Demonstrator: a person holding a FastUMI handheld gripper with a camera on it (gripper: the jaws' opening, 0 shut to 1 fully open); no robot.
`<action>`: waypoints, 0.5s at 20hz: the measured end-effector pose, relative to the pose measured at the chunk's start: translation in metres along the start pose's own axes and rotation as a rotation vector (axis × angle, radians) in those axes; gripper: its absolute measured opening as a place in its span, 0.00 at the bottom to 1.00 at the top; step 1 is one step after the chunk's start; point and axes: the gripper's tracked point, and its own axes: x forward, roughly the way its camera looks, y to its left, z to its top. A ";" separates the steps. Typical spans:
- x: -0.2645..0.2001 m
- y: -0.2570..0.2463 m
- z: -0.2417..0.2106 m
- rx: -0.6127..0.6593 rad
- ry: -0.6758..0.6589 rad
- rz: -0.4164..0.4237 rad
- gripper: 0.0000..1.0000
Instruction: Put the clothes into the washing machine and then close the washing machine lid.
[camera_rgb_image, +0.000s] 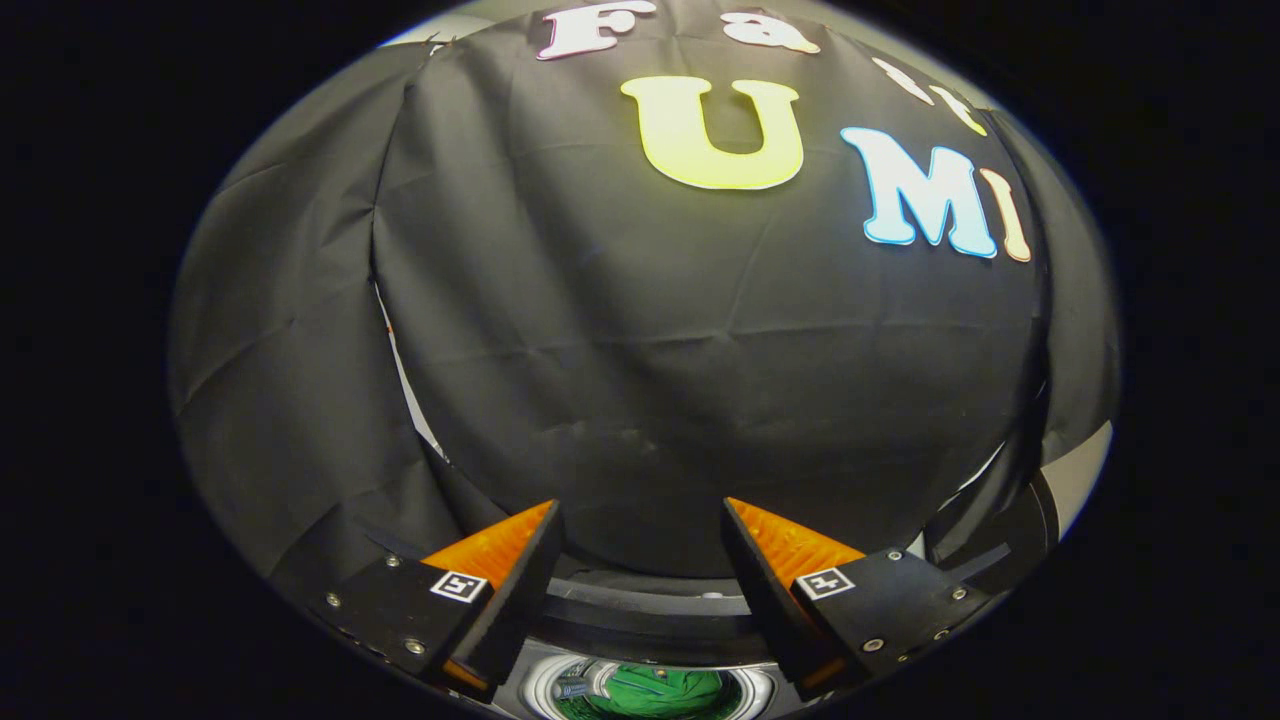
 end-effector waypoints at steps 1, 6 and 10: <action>-0.003 0.000 0.001 0.002 -0.008 0.001 0.96; -0.022 0.004 -0.004 -0.002 -0.058 0.016 0.96; -0.034 0.007 -0.011 -0.001 -0.056 0.021 0.95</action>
